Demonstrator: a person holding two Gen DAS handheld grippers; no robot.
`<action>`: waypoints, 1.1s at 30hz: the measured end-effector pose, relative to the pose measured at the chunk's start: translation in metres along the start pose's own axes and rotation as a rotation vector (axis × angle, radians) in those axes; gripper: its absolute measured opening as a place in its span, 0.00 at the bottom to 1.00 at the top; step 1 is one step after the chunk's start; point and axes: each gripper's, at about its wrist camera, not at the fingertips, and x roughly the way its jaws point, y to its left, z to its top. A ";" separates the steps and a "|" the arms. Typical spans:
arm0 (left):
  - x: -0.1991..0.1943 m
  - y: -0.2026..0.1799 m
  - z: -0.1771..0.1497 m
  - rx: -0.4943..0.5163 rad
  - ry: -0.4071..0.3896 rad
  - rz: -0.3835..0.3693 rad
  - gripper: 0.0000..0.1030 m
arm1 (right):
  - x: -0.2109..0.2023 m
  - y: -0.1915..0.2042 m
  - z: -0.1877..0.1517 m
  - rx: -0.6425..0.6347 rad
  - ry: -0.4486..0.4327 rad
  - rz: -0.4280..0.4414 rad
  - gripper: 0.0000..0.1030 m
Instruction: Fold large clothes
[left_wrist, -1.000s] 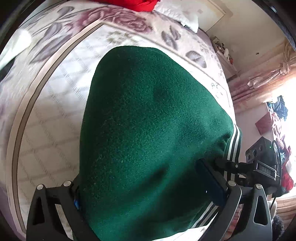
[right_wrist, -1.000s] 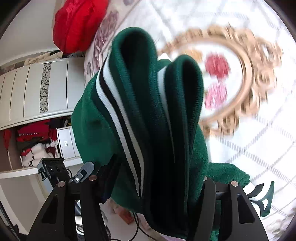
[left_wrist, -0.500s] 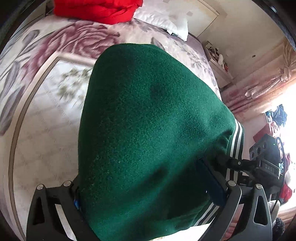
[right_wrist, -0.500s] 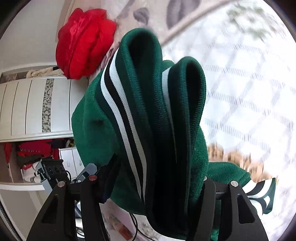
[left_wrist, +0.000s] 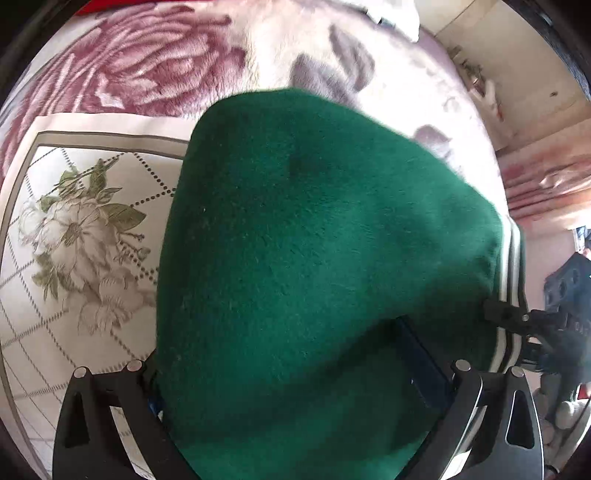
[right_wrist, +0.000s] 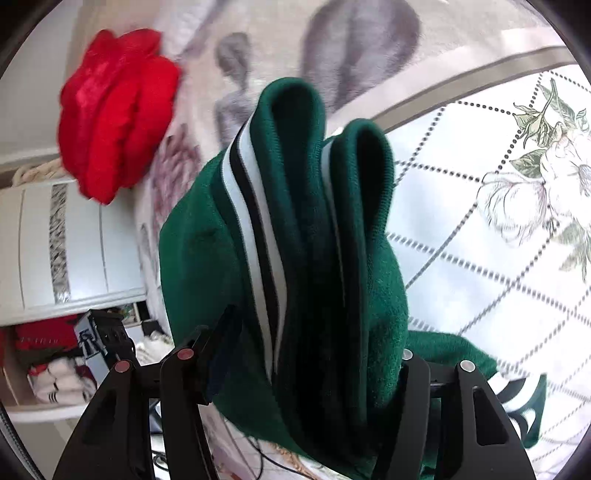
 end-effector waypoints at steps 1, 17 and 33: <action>0.003 0.000 0.002 0.011 0.009 0.011 1.00 | 0.002 -0.006 0.008 0.018 0.001 -0.010 0.60; -0.044 -0.020 -0.037 0.165 -0.111 0.261 1.00 | -0.003 0.037 -0.052 -0.214 -0.138 -0.528 0.87; -0.193 -0.052 -0.178 0.141 -0.347 0.327 1.00 | -0.099 0.092 -0.262 -0.442 -0.463 -0.860 1.00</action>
